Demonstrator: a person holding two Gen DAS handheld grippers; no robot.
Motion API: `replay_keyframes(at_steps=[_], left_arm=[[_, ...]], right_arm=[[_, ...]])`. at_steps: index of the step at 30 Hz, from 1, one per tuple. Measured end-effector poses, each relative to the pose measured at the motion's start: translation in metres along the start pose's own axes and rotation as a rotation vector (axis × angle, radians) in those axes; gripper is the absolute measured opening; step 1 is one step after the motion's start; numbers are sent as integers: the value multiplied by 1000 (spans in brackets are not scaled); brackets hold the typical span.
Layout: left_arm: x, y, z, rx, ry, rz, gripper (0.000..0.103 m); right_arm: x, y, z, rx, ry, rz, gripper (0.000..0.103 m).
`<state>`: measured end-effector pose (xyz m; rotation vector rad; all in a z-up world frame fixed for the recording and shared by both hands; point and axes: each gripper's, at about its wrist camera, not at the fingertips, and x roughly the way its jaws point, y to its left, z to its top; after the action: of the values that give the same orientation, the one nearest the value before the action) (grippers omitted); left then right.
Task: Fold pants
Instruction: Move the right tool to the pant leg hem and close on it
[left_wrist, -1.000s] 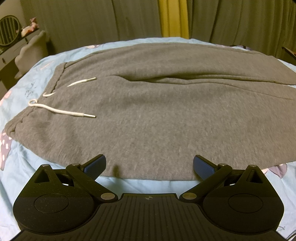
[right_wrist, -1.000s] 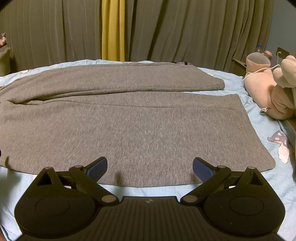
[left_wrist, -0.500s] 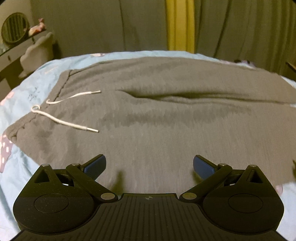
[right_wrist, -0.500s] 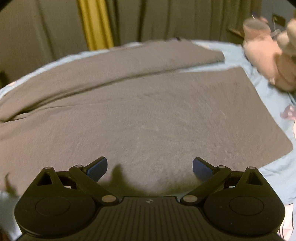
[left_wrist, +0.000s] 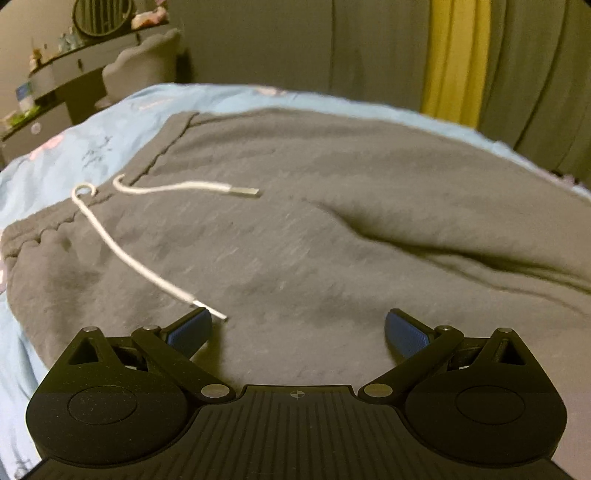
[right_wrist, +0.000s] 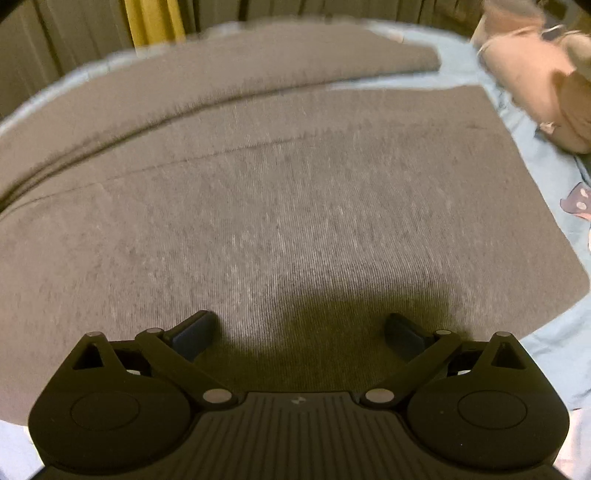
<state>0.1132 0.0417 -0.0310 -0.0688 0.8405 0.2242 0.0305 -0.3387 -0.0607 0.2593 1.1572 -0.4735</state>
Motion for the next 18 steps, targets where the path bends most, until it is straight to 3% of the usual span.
replay_keyframes(at_steps=[2,5,7,11,14,18], left_arm=[[3,4,-2,-7,5,-6,103],[7,4,-1,-10,-34,18,103],[13,-2,-1,22,-48,49,103],[16,-14,-7,90,-90,76,103],[19,-15,-11,86,-122,71,103],[21,-17,-14,74,-153,71,103]], right_arm=[[-13,-1,27,25,-40,33,99],[-32,11,95,20,-258,107,99],[-19,22,147,18,-327,129,99],[39,35,238,166,-282,148,85],[83,37,287,326,-243,163,70],[111,40,323,421,-273,107,68]])
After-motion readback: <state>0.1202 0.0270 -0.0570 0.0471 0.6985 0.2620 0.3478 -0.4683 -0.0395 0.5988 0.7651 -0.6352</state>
